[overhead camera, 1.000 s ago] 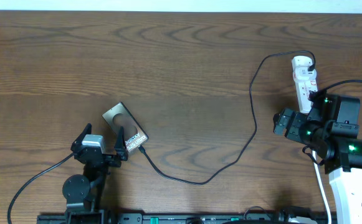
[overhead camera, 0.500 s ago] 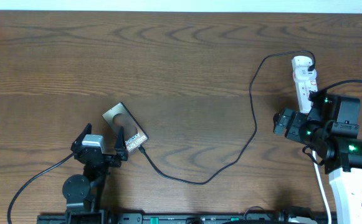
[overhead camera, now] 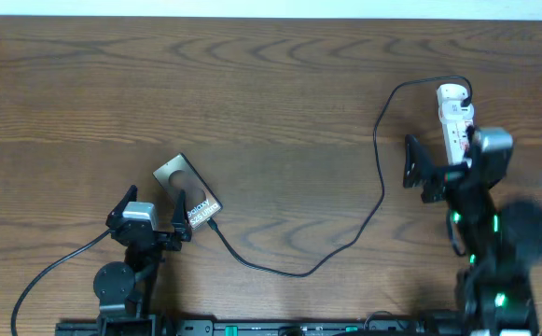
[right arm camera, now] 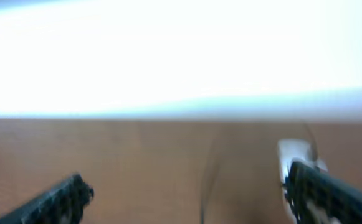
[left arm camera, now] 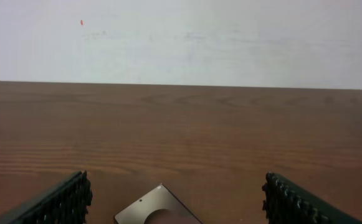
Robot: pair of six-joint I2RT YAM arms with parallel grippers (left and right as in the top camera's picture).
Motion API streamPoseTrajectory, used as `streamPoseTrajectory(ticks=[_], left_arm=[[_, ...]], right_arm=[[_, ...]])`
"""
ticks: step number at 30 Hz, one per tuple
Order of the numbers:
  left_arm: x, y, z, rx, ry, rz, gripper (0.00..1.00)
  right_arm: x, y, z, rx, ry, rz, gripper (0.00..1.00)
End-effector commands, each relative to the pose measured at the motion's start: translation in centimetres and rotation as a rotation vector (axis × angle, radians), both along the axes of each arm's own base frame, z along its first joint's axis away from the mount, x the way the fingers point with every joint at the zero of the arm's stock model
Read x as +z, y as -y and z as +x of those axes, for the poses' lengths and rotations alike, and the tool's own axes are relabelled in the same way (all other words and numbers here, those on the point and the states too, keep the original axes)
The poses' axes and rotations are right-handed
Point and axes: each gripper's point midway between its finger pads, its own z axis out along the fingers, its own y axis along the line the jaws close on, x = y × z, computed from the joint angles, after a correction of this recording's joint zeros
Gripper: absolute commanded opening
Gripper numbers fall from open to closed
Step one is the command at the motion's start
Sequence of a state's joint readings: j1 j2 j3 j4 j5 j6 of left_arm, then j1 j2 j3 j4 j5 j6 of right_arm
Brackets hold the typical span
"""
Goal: Plug charger to phone and switch on socket
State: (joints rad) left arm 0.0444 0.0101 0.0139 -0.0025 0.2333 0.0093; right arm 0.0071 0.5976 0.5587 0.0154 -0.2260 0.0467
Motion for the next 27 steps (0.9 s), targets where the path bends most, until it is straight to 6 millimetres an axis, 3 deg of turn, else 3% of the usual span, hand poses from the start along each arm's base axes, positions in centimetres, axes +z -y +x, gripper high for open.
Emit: streamPoseTrajectory(ticks=[1,4,7,12,20,27], left_arm=[[-1.5,0.3,-0.2,-0.018,-0.049,0.012,0.86],[-1.5,0.2,-0.2,-0.017,-0.049,0.012,0.86],[-1.5,0.3,-0.2,-0.018,-0.049,0.012,0.86],[-1.5,0.2,-0.2,-0.017,-0.049,0.012,0.86],[-1.5,0.3,-0.2,-0.018,-0.049,0.012,0.86],[-1.5,0.2,-0.2,-0.017,-0.049,0.012,0.86]], right_arm=[[1.0,-2.8,-2.8,0.121,0.295,-0.248,0.99],[0.6,-3.1,-4.5,0.116,0.436,-0.304,0.99],[-2.4,-3.0,-4.8,0.121,0.399,-0.303,0.99],[-9.9,-2.6,-4.7,0.119,0.247,-0.3,0.99],[-15.7,-1.7,-5.0,0.098,-0.003,-0.286,0.99],[-15.6,-1.0,-4.8,0.051,-0.027,-0.214,0.99]])
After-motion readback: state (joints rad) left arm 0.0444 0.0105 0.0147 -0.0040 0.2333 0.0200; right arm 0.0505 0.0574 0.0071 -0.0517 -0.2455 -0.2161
